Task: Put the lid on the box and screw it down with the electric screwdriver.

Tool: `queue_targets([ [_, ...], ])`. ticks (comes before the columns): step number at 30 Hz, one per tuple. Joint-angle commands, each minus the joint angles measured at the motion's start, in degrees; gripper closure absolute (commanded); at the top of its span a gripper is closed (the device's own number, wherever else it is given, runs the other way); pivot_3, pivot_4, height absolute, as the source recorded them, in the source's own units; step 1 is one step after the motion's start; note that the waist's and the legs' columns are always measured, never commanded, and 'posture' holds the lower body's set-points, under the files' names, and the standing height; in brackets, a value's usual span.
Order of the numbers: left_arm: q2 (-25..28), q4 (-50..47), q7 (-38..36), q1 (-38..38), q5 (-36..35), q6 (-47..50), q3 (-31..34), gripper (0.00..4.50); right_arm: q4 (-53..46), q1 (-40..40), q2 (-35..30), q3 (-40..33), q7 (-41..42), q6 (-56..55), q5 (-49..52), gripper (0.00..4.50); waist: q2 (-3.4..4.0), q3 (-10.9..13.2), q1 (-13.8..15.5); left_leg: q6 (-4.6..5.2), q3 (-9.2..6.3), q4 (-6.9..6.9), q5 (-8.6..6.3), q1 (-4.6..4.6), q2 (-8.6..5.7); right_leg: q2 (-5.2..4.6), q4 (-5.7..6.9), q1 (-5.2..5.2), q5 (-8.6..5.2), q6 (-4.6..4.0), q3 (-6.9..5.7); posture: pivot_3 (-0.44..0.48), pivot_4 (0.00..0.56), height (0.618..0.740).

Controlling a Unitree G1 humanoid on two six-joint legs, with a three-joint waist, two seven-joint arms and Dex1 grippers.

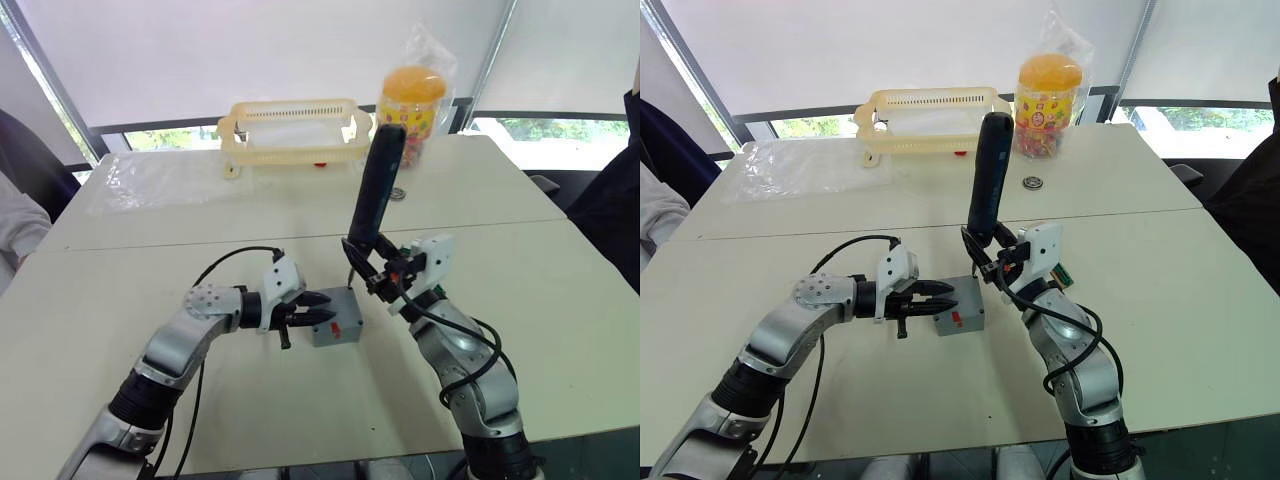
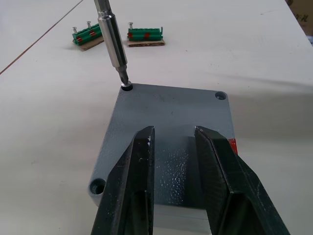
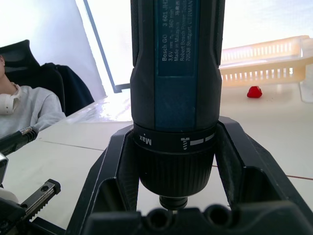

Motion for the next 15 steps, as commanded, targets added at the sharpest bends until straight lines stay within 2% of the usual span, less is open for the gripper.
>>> queue_targets([
  [1, 0.57, 0.98, -0.38, 1.51, 1.01, 1.23, -1.65, 3.25, -4.21, -1.01, 0.30, -0.48, -0.12, -1.68, 0.51, 2.75, 0.00, 0.00, 0.00, 0.00, 0.00, 0.00, 0.00, 0.00, 0.00, 0.00, 0.00, 0.00, 0.00, 0.00, 0.00, 0.000, 0.150, 0.740],
  [15, 0.57, 1.19, -0.56, 1.33, 1.11, 1.28, -1.88, 3.25, -5.00, -0.75, 0.23, -0.49, -0.75, -1.09, 1.08, 2.75, 0.00, 0.00, 0.00, 0.00, 0.00, -0.01, 0.00, 0.00, 0.00, 0.00, 0.00, 0.00, 0.00, 0.00, 0.00, 0.000, 0.150, 0.740],
])
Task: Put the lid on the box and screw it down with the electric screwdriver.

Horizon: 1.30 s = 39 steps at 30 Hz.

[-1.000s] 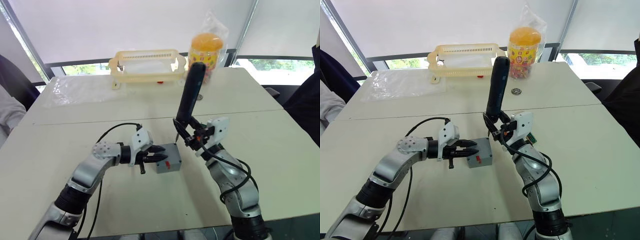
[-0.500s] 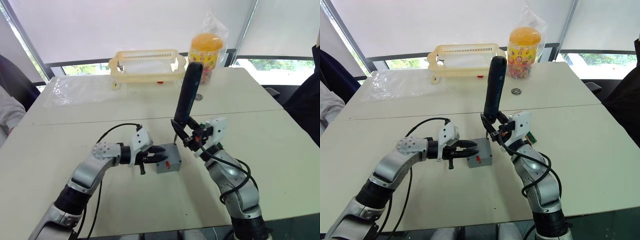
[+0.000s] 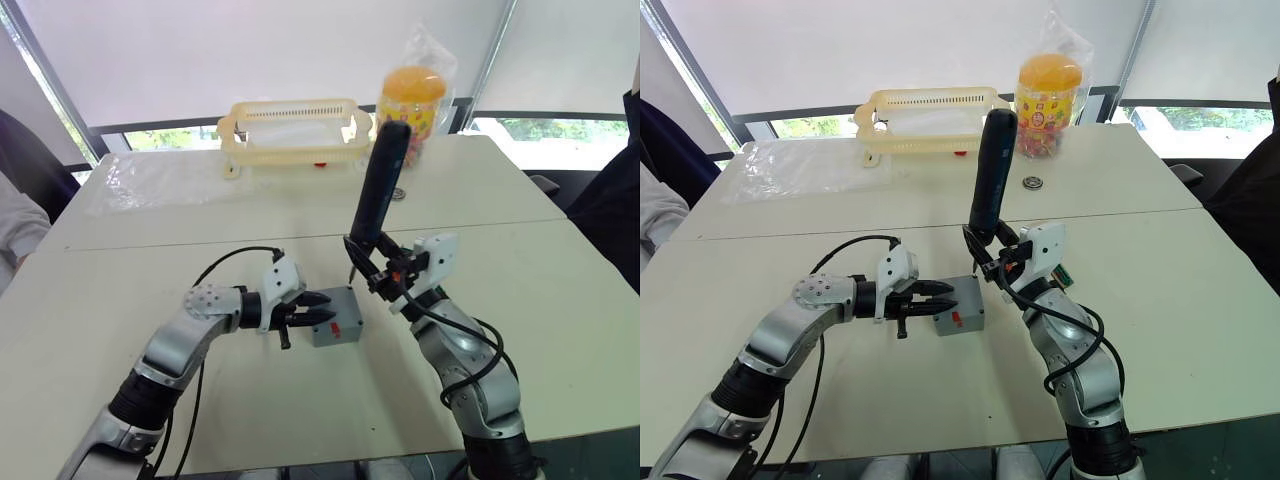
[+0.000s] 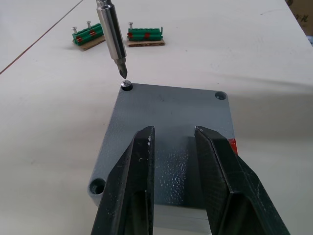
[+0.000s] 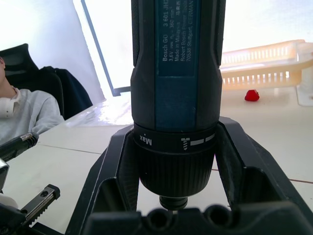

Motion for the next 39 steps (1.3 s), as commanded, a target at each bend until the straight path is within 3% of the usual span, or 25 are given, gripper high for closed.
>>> queue_targets([
  [1, 0.57, 1.24, -0.52, 1.27, 1.12, 1.27, -1.84, 3.25, -4.02, -0.65, 0.18, -0.25, 0.19, -1.39, 0.54, 2.75, 0.00, 0.00, 0.00, 0.00, 0.00, 0.00, 0.00, 0.00, 0.00, 0.00, 0.00, 0.00, 0.00, 0.00, 0.00, 0.000, 0.150, 0.740],
  [39, 0.85, 1.03, -0.33, 1.77, 1.32, 1.39, -1.89, 3.25, -3.05, -1.51, 0.33, -0.63, 0.74, -2.05, -0.07, 2.75, 0.00, 0.00, 0.00, 0.00, 0.00, -0.01, 0.00, 0.00, 0.00, 0.00, -0.02, 0.00, 0.00, 0.00, 0.00, 0.000, 0.150, 0.740],
])
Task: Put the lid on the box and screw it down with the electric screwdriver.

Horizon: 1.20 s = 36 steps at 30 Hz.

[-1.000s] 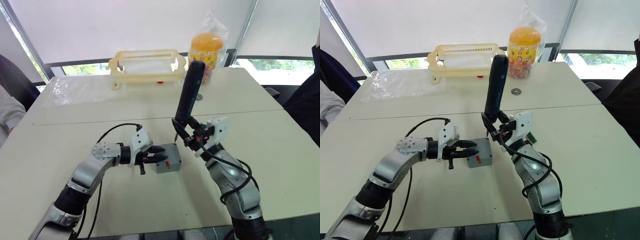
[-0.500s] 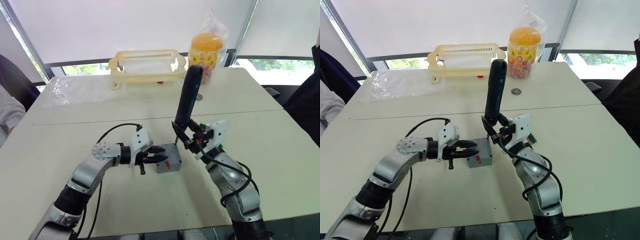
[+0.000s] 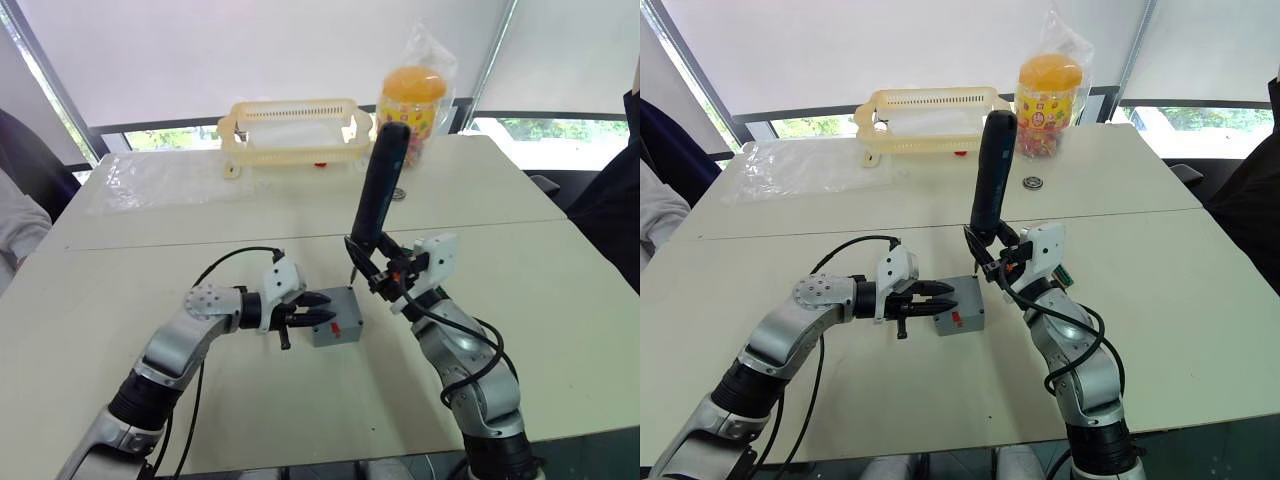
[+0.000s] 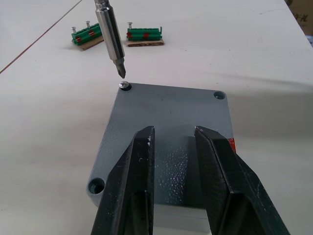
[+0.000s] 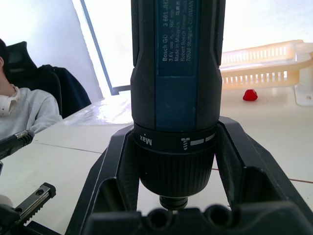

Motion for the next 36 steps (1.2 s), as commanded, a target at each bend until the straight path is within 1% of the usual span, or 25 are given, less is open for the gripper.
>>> queue_targets([
  [1, 0.77, 1.23, -0.28, 1.56, 1.33, 1.42, -1.85, 3.25, -3.53, -1.52, 0.43, -0.29, 0.07, -1.58, 0.63, 2.75, 0.00, 0.00, -0.01, 0.00, 0.00, 0.00, 0.00, 0.00, 0.00, 0.00, 0.00, 0.00, 0.00, 0.00, 0.00, 0.000, 0.150, 0.740],
  [30, 0.71, 1.15, -0.06, 1.64, 1.48, 1.53, -1.94, 3.25, 0.94, -0.02, 1.02, 1.38, 0.87, -4.79, -1.79, 2.75, 0.00, 0.00, -0.01, 0.00, 0.00, 0.00, 0.00, 0.00, 0.00, 0.00, 0.00, 0.00, 0.00, 0.00, 0.00, 0.000, 0.150, 0.740],
  [36, 0.79, 1.10, 0.05, 1.76, 1.52, 1.54, -1.87, 3.25, 0.92, 0.45, 0.40, 2.87, 2.40, -4.32, -1.38, 2.75, 0.00, 0.00, -0.01, 0.00, 0.00, -0.01, 0.00, 0.00, 0.00, 0.00, 0.00, 0.00, 0.00, 0.00, 0.00, 0.000, 0.150, 0.740],
])
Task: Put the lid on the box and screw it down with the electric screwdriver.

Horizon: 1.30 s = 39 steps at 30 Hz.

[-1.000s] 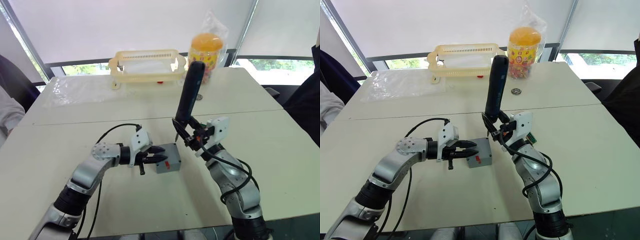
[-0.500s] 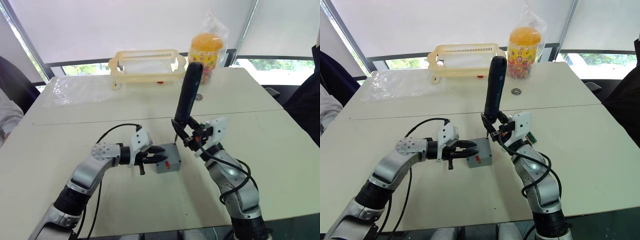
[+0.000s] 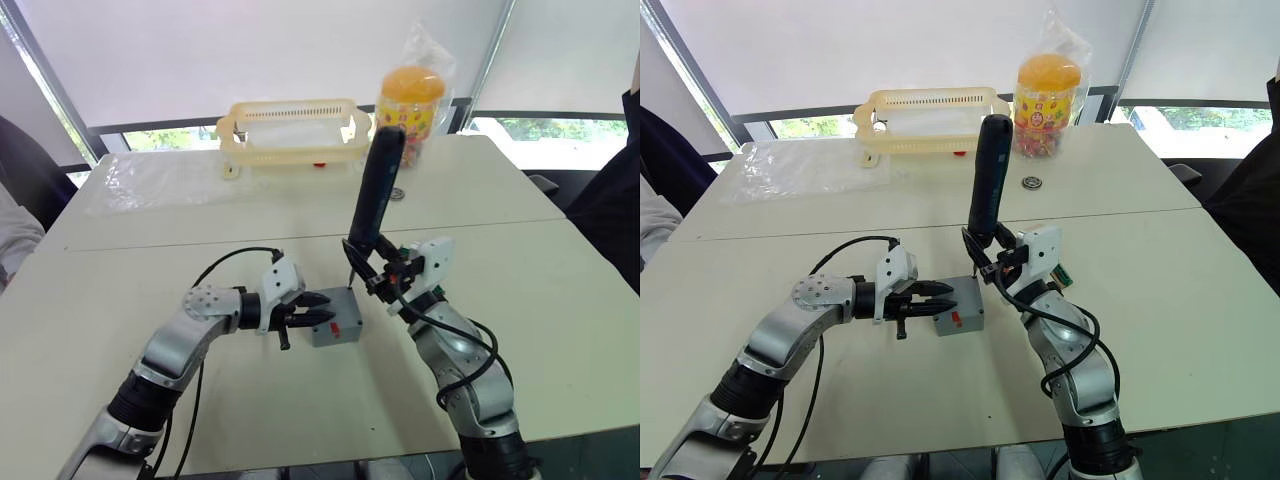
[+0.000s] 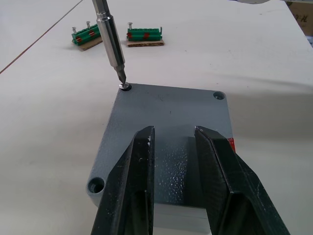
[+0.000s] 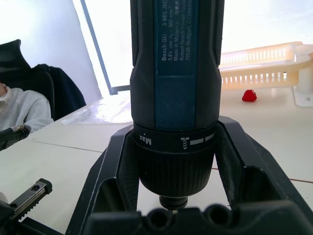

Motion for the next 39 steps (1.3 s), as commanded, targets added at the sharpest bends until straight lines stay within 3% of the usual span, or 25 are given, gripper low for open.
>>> queue_targets([
  [1, 0.77, 1.23, 0.00, 1.54, 1.52, 1.53, -1.88, 3.25, -1.47, 0.16, -0.34, 1.88, 2.01, -1.02, -0.05, 2.75, 0.00, -0.01, 0.00, 0.00, 0.00, 0.00, 0.00, 0.00, 0.00, 0.00, 0.00, 0.00, 0.00, 0.00, 0.00, 0.000, 0.150, 0.740],
  [16, 1.25, 1.97, 0.24, 1.80, 2.99, 0.95, -2.91, 3.25, 3.12, 1.92, -1.82, 2.12, 2.74, -2.01, -3.25, 2.75, -0.09, -0.36, 0.02, 0.00, -0.01, -0.02, 0.00, 0.09, 0.00, 0.00, -0.03, 0.09, 0.00, 0.00, -0.01, 0.000, 0.150, 0.740],
  [21, 1.32, 3.03, 0.23, 1.75, 4.40, 0.26, -3.63, 3.25, 4.11, 2.51, -2.11, 2.24, 3.04, -1.95, -3.84, 2.75, -0.12, -0.65, 0.00, 0.06, 0.00, -0.30, -0.06, 0.94, 0.04, 0.02, -0.46, 0.98, -0.10, -0.11, -0.04, 0.000, 0.150, 0.740],
  [39, 1.26, 3.44, 0.35, 1.66, 4.30, -0.05, -3.42, 3.25, 9.97, 1.09, -1.63, 3.41, 4.17, -4.98, -5.19, 2.75, -0.28, -1.58, 0.03, 0.06, 0.00, -0.47, -0.06, 0.93, 0.09, 0.03, -0.74, 1.02, -0.10, -0.12, -0.03, 0.000, 0.150, 0.740],
])
